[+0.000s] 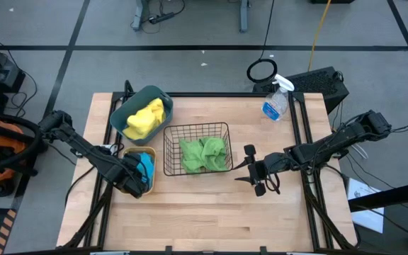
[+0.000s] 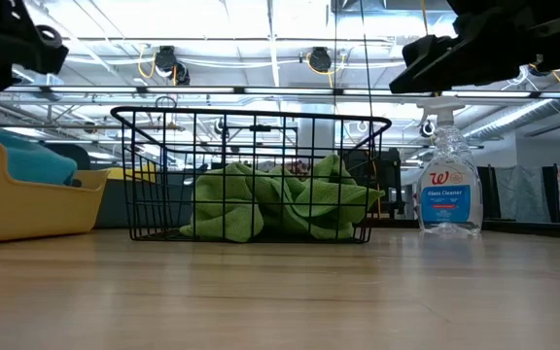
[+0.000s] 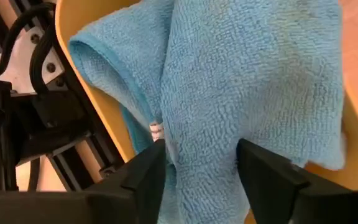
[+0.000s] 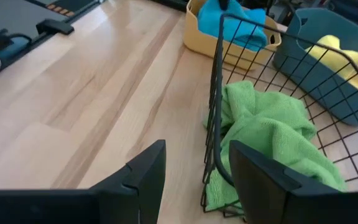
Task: Sort microfiber towel by color & place in baskets
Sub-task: Put the blue microfiber towel into the yellow bin
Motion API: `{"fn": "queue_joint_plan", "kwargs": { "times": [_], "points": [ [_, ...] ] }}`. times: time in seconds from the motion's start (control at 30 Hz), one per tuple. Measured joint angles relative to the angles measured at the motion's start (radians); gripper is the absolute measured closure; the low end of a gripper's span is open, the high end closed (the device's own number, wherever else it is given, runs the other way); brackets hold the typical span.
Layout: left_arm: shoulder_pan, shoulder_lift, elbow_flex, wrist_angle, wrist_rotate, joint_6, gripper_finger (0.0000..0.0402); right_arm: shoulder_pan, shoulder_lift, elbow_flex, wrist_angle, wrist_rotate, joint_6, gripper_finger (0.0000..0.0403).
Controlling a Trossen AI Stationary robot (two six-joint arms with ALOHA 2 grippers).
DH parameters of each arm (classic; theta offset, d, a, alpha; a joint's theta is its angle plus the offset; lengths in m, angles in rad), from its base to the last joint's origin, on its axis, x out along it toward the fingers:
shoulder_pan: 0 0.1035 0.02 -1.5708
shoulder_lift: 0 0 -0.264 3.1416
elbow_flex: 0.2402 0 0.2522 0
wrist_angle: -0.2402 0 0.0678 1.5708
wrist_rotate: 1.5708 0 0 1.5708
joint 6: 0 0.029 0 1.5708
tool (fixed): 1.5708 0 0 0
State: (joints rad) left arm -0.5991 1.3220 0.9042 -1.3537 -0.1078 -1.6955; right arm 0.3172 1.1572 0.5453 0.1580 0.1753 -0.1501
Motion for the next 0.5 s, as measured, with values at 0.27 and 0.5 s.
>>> {"fn": "queue_joint_plan", "kwargs": {
  "times": [0.27, 0.5],
  "points": [
    [-0.001, 0.0, 0.135, -0.001, -0.039, 0.077, 0.0196, 0.0, 0.0, 0.0, -0.009, 0.002, 0.0, 0.0234],
    [-0.011, -0.001, 0.21, -0.012, -0.159, 0.158, 0.0196, 0.0, 0.0, 0.0, -0.006, 0.002, 0.002, 0.0234]
  ]
}}
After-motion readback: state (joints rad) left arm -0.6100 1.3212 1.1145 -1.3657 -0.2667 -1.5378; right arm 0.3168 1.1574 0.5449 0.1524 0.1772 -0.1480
